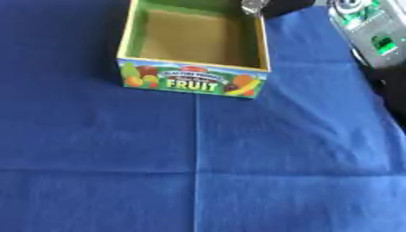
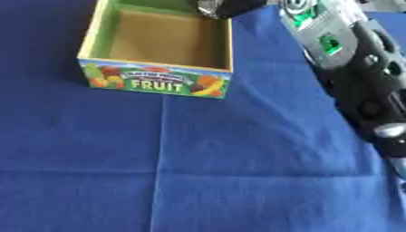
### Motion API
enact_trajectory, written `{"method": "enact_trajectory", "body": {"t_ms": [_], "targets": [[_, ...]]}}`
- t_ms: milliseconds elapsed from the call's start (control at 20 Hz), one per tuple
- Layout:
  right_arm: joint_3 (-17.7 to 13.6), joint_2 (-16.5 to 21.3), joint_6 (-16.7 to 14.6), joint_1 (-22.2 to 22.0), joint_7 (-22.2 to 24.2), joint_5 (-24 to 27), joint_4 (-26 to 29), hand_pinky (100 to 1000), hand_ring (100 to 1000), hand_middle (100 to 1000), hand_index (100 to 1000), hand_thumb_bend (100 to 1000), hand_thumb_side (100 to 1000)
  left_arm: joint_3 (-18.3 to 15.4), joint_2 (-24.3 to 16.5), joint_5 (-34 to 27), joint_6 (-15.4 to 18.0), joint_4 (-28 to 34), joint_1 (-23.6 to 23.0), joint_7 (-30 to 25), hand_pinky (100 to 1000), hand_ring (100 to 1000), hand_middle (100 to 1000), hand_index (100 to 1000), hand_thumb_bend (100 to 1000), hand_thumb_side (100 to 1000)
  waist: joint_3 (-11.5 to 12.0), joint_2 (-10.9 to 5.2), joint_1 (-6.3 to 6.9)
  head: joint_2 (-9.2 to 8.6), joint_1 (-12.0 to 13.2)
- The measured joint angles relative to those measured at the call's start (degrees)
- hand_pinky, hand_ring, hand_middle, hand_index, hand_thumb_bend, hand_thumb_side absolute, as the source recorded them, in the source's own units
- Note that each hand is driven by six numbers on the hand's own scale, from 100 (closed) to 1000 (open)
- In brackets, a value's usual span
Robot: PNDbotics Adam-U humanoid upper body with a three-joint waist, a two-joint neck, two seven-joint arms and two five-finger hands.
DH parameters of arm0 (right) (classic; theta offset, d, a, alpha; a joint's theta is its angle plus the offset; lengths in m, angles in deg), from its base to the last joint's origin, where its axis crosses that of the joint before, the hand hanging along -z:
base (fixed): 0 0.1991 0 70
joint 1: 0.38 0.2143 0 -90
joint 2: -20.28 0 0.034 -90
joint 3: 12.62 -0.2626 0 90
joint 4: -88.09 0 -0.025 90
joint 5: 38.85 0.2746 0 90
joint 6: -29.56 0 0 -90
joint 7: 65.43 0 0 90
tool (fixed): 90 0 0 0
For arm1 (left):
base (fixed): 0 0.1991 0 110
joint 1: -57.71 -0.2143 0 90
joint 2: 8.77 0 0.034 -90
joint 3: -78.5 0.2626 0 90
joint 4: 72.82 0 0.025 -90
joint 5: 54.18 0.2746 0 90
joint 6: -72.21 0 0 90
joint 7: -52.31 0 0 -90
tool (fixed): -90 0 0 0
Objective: Pick up objects on the table and place them in the box.
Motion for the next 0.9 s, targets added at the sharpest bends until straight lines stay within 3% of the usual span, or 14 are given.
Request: {"method": "enact_trajectory", "body": {"t_ms": [400, 600, 900], "targets": [[2.64, -2.09, -3.04, 1.69, -0.26, -4.3, -3.36, 373, 535, 350, 422, 100, 401, 0.25, 0.0, -0.22, 0.14, 0.0, 0.5, -0.34, 426, 571, 633, 792, 100, 1000, 0.83, 0.91, -0.01, -0.92, -1.35], [4.13, -3.54, -4.62, 2.44, 0.21, -7.06, -4.47, 425, 563, 395, 454, 100, 411, 0.53, 0.02, -0.25, 0.17, 0.0, 0.53, -0.62, 426, 571, 634, 792, 100, 1000, 0.83, 0.92, 0.07, -1.06, -1.84], [5.52, -4.79, -6.72, 2.9, 2.41, -10.65, -5.49, 572, 675, 548, 659, 100, 480, 0.56, 0.03, -0.26, 0.15, 0.0, 0.53, -0.68, 427, 572, 635, 792, 100, 1000, 0.76, 0.92, 0.15, -1.93, -2.26]]}}
